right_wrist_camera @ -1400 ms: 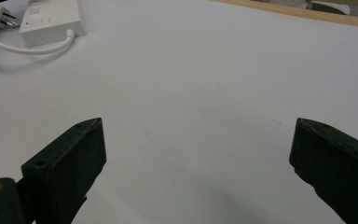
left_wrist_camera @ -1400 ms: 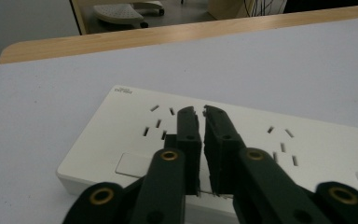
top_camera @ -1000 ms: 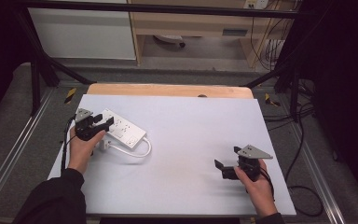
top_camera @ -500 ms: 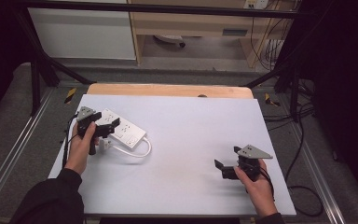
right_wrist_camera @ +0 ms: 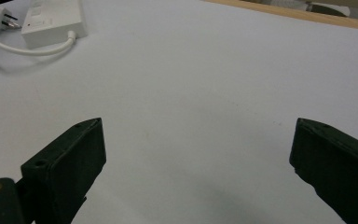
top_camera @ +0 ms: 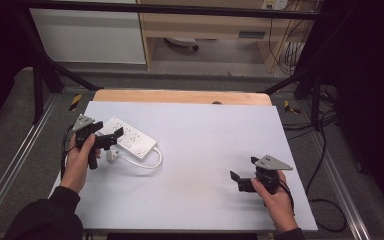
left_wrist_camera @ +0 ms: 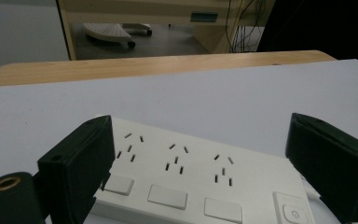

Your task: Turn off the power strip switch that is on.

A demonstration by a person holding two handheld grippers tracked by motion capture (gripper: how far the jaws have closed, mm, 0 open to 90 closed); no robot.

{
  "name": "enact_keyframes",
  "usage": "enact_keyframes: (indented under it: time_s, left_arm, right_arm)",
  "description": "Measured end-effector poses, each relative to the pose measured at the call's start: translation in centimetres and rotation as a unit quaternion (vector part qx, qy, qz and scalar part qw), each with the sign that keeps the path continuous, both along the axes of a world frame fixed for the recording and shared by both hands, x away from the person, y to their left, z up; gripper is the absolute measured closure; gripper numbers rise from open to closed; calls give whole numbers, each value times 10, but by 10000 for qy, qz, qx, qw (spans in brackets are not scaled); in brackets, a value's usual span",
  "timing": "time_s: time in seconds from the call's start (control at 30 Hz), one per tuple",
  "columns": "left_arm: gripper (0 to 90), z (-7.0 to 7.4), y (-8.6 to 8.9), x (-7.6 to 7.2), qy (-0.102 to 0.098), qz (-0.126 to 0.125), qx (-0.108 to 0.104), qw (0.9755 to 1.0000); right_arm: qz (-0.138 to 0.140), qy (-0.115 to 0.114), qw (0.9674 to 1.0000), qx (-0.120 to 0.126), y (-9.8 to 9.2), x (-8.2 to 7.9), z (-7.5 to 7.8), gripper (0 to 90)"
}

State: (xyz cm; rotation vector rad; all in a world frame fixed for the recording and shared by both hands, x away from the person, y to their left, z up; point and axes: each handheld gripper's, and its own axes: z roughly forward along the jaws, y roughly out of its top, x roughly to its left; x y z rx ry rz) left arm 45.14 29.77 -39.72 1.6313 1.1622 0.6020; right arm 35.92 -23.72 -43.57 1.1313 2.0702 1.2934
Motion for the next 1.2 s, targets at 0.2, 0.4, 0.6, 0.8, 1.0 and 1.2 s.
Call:
enact_keyframes:
  time_s: [0.2, 0.4, 0.6, 0.8, 1.0, 1.2]
  left_arm:
    - [58, 5, 5, -14, -68, -54, -49, 10000]
    - [57, 9, 10, -25, -120, -62, -83, 9999]
    - [57, 13, 15, -36, -150, -6, -94, 9998]
    - [57, 17, 17, -46, -218, -3, -140, 9997]
    - [57, 19, 18, -59, -253, -54, -139, 9996]
    - [57, 20, 18, -70, -279, -97, -139, 9995]
  right_arm:
    - [13, 10, 10000, -17, 1, 0, 0, 38]
    - [12, 16, 10000, -17, 1, 0, 0, 38]
    - [4, 27, 10000, -4, 1, 1, 0, 34]
    - [-2, 36, 10000, 12, 1, 1, 0, 30]
    - [9, 41, 10000, 23, 1, 1, 0, 27]
    - [11, 46, 10000, 43, 0, 1, 0, 26]
